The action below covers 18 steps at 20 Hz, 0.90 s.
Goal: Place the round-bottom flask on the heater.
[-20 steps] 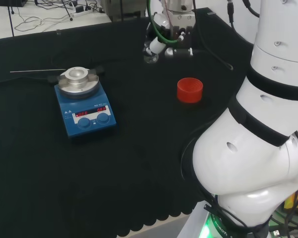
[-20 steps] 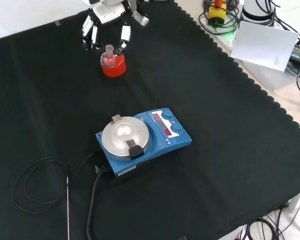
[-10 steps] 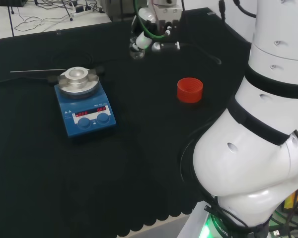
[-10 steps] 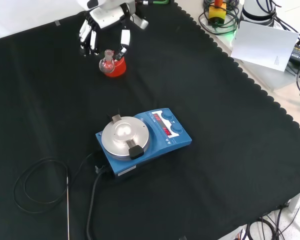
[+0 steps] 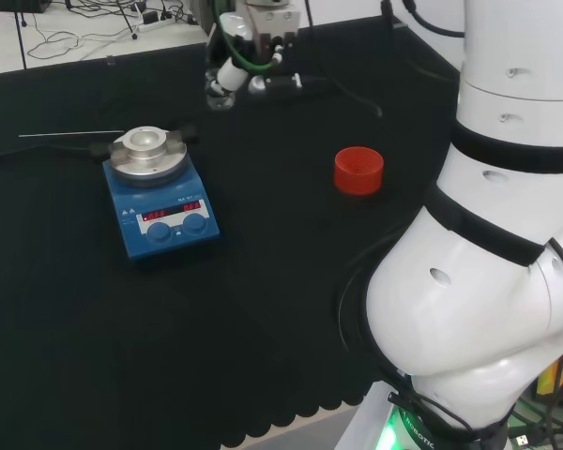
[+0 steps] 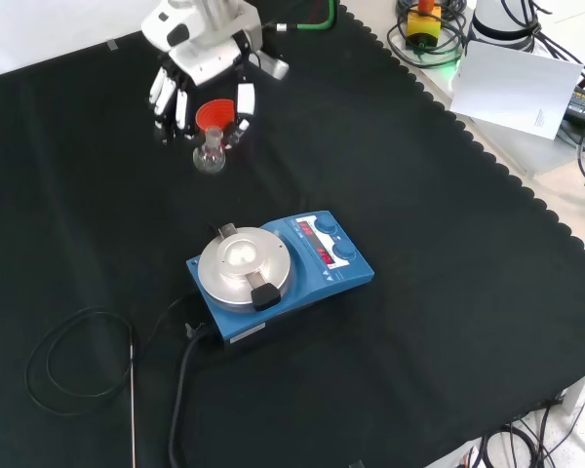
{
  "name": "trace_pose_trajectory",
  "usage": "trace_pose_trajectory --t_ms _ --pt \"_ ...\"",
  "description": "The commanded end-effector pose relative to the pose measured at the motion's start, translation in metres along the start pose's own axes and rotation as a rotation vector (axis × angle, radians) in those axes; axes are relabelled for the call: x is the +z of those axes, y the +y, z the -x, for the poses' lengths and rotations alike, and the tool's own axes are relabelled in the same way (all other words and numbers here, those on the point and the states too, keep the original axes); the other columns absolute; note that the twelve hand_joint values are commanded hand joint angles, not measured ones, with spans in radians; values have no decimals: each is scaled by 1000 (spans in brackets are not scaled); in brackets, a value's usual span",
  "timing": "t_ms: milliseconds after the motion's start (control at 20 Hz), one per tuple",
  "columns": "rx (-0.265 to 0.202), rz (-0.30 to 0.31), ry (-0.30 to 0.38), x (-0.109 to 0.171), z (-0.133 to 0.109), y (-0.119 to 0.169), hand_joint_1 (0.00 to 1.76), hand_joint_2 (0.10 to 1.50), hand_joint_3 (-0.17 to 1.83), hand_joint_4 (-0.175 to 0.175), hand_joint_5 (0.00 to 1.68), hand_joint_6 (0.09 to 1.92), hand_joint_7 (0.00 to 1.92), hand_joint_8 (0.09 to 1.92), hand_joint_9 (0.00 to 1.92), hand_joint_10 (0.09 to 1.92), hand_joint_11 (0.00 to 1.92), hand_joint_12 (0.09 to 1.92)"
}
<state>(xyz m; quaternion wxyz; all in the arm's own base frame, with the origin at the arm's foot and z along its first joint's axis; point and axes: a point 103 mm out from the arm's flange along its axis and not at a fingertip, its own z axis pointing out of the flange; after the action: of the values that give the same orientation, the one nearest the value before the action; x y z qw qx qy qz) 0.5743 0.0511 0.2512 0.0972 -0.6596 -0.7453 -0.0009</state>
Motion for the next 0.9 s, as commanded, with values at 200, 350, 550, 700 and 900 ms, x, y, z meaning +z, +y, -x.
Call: trace_pose_trajectory --t_ms 200,350,550,700,900 --pt "-88 -51 -14 14 -57 23 1106 604 843 175 1183 924 583 649 870 478 658 1234" --pt "-107 -61 -25 14 -68 26 1107 602 845 175 1185 922 584 650 870 478 658 1234" --pt "-129 -76 -29 13 -82 27 1108 601 846 175 1186 920 584 650 870 478 658 1234" --pt "-144 -91 -37 15 -89 28 1108 600 848 175 1188 919 583 650 870 478 658 1234" --pt "-161 -102 -46 18 -99 30 1109 598 850 175 1189 919 580 649 870 477 658 1234"
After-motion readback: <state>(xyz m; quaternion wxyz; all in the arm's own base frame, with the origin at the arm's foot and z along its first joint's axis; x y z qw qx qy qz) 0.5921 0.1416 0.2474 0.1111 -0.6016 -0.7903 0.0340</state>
